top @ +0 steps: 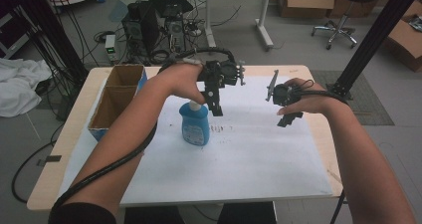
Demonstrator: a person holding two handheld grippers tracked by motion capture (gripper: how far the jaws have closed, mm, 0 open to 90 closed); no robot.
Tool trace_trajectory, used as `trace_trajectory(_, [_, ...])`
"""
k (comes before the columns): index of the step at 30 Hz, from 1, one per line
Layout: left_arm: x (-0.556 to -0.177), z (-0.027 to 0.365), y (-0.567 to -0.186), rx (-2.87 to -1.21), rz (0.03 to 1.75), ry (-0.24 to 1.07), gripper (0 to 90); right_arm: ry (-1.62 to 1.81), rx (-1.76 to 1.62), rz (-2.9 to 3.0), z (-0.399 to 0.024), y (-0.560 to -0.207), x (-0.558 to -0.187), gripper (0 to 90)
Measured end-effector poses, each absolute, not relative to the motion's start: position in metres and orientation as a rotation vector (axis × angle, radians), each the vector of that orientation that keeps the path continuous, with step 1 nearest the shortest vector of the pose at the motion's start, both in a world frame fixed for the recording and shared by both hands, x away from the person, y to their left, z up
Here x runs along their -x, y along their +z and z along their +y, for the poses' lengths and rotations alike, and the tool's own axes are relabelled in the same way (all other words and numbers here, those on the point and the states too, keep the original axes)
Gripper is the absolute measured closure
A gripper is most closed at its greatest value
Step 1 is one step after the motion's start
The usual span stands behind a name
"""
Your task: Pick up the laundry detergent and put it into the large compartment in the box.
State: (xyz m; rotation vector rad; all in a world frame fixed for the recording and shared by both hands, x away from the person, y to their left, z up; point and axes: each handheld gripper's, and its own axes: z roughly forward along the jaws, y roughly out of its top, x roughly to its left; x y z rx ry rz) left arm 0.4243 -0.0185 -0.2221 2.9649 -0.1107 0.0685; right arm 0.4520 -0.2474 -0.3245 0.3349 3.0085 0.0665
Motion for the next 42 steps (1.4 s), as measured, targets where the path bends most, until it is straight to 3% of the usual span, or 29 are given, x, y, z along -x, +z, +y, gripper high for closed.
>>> trace_trajectory(22, [-0.416,0.011,-0.195,-2.912,-0.163,0.098,0.1,0.054,-0.334,2.992,-0.242,-0.318,-0.447,16.6])
trace_trajectory(42, [-0.415,0.045,-0.213,-2.930,-0.196,0.073,0.1,0.061,-0.341,2.989,-0.237,-0.323,-0.445,16.6])
